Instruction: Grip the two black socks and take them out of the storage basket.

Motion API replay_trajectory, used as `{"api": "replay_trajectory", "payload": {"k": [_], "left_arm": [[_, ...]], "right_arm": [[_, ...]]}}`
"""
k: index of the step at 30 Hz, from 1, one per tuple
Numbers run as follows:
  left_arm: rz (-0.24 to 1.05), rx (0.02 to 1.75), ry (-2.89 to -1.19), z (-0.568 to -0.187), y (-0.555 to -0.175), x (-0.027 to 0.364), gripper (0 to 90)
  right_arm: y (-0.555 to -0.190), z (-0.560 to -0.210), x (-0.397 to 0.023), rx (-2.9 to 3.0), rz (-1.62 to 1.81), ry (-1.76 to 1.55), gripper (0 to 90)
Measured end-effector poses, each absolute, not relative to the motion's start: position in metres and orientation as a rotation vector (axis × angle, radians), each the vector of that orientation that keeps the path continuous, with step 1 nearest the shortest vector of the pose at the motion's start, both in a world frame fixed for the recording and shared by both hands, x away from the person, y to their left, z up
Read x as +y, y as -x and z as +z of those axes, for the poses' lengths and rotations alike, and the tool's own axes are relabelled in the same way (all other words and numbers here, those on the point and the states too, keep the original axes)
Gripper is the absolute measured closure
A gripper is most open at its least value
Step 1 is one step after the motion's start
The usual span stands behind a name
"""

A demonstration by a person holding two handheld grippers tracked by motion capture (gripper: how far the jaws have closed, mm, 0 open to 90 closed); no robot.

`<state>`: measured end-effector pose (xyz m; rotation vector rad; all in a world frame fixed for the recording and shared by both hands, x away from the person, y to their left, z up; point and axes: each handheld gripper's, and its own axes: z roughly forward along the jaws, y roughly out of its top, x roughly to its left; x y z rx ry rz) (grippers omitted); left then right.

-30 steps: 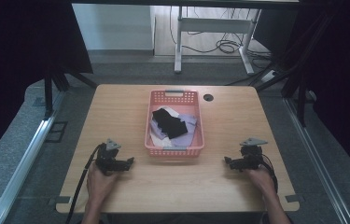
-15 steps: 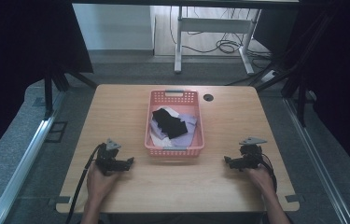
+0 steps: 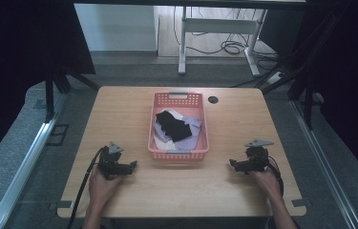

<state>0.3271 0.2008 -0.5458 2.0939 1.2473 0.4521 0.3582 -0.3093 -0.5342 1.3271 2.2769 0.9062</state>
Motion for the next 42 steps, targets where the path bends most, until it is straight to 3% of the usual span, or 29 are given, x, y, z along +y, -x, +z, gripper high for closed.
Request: {"api": "replay_trajectory", "payload": {"k": [42], "left_arm": [[0.453,1.248,-2.095,-0.546,-0.327,0.201,10.1]], "right_arm": [[-0.37,-0.471,-0.271,2.304,1.147,-1.292,0.8]]}}
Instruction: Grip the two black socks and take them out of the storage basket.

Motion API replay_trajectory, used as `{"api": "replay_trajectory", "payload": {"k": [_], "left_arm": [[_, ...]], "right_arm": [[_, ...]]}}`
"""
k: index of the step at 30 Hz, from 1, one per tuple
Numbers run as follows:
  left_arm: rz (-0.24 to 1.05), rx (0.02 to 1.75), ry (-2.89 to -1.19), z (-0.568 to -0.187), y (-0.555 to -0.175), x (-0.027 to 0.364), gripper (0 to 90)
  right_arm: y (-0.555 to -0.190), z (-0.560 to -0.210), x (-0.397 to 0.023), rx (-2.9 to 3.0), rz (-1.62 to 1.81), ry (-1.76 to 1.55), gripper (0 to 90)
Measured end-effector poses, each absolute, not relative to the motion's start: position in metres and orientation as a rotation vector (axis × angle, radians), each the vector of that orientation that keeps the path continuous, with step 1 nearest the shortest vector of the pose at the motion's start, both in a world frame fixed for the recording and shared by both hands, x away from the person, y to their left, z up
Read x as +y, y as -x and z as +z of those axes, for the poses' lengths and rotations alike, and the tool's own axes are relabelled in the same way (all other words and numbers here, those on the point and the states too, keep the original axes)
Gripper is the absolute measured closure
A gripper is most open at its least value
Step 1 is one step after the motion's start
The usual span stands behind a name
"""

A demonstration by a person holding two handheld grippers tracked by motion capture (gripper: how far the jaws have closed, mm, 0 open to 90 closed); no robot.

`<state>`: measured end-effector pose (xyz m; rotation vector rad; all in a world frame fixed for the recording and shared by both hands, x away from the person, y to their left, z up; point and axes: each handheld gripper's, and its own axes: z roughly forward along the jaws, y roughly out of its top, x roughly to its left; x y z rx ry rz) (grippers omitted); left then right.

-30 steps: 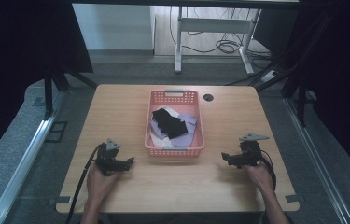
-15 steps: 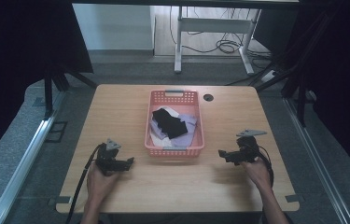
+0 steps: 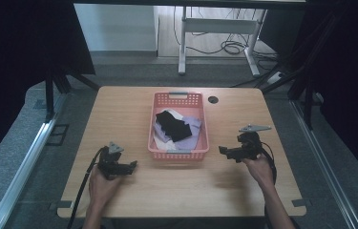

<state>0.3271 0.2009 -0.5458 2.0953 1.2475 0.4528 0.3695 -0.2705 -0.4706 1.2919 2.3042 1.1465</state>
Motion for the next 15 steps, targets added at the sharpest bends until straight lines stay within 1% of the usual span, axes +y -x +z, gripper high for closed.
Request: {"api": "replay_trajectory", "payload": {"k": [15], "left_arm": [[0.453,1.247,-2.096,-0.546,-0.327,0.201,10.1]], "right_arm": [[-0.387,-0.435,-0.252,2.32,1.154,-1.231,2.1]]}}
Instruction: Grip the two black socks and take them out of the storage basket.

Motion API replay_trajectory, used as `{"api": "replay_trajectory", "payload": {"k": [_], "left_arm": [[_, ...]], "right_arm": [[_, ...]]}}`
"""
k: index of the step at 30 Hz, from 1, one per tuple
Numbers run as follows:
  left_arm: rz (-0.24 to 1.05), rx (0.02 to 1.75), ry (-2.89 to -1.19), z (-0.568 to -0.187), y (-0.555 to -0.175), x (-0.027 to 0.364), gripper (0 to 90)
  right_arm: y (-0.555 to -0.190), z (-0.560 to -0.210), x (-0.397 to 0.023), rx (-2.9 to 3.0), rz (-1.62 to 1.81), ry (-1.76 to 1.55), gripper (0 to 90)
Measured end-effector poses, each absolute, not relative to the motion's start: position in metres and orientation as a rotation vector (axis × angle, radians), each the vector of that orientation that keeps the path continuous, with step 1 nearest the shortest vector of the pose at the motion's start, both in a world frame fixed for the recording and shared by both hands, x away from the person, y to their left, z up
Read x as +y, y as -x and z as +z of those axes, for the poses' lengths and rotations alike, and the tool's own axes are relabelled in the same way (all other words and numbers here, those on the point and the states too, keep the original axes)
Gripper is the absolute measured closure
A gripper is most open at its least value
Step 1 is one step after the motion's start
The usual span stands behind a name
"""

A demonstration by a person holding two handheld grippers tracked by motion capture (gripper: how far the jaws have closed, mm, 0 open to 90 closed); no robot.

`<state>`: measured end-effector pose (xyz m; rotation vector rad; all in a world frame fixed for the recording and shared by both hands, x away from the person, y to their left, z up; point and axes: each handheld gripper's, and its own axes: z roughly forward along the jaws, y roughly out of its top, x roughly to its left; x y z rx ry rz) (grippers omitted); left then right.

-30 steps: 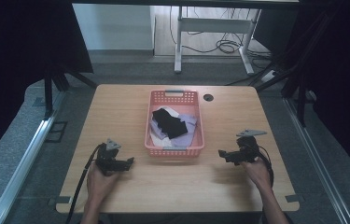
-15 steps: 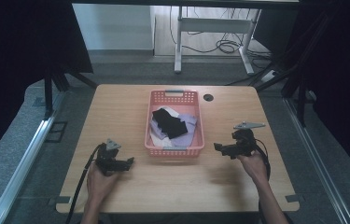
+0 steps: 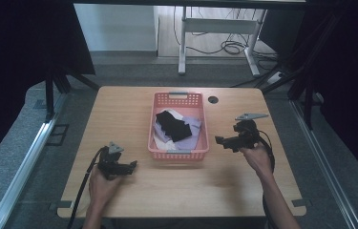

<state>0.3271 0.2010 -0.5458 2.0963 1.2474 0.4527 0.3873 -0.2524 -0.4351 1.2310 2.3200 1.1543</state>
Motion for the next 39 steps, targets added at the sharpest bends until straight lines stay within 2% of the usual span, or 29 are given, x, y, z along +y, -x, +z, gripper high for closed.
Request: {"api": "replay_trajectory", "payload": {"k": [16,30,39], "left_arm": [[0.455,1.244,-2.098,-0.546,-0.327,0.201,10.1],[0.453,1.247,-2.096,-0.546,-0.327,0.201,10.1],[0.453,1.247,-2.095,-0.546,-0.327,0.201,10.1]], "right_arm": [[-0.412,-0.415,-0.198,2.402,1.169,-1.14,0.0],[-0.44,-0.417,-0.141,2.452,1.171,-1.062,24.3],[-0.46,-0.429,-0.103,2.526,1.108,-1.02,34.9]]}}
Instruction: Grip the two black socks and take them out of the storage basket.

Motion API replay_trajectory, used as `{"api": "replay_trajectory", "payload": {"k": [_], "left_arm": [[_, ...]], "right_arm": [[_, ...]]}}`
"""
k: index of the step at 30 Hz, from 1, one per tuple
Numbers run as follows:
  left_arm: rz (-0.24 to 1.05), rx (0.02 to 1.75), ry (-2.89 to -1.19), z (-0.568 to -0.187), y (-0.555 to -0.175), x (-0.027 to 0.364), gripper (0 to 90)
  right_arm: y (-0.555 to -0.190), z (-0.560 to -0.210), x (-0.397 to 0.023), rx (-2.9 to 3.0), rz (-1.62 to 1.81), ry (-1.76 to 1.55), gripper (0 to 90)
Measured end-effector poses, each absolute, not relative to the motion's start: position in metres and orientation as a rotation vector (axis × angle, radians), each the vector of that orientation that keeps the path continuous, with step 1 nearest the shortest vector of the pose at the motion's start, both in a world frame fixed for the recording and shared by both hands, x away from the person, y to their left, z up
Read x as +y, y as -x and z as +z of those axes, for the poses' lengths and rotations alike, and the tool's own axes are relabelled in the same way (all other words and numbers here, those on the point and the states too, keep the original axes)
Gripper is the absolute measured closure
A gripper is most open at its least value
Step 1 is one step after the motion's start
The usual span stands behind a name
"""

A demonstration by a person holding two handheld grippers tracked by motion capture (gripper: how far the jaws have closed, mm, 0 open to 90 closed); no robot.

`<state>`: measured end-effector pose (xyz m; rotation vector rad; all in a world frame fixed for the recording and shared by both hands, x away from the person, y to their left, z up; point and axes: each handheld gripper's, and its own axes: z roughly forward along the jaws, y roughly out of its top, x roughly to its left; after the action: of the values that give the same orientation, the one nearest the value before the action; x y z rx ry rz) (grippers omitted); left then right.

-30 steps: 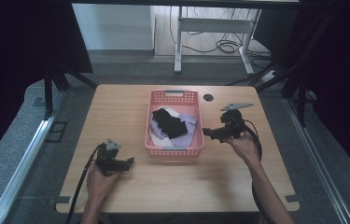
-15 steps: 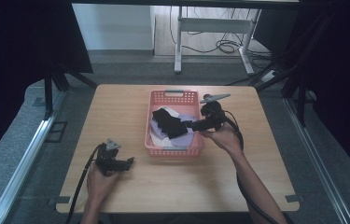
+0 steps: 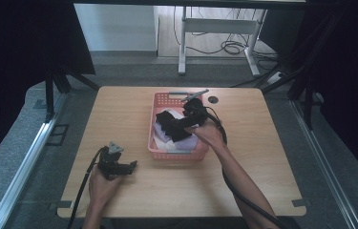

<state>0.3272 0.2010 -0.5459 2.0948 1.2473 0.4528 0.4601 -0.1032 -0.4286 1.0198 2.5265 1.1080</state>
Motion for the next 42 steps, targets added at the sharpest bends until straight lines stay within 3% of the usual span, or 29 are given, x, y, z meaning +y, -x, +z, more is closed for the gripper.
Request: {"api": "replay_trajectory", "payload": {"k": [22,28,32,42], "left_arm": [[0.452,1.243,-2.106,-0.545,-0.327,0.202,10.1],[0.453,1.246,-2.1,-0.546,-0.327,0.201,10.1],[0.453,1.245,-2.1,-0.546,-0.327,0.201,10.1],[0.452,1.242,-2.107,-0.545,-0.327,0.202,10.1]], "right_arm": [[-0.505,-0.481,-0.055,2.594,0.777,-1.086,36.0],[-0.506,-0.49,-0.049,2.642,0.695,-1.107,52.1],[-0.502,-0.486,-0.049,2.629,0.705,-1.081,73.4],[-0.491,-0.452,-0.067,2.591,0.816,-1.056,80.0]]}}
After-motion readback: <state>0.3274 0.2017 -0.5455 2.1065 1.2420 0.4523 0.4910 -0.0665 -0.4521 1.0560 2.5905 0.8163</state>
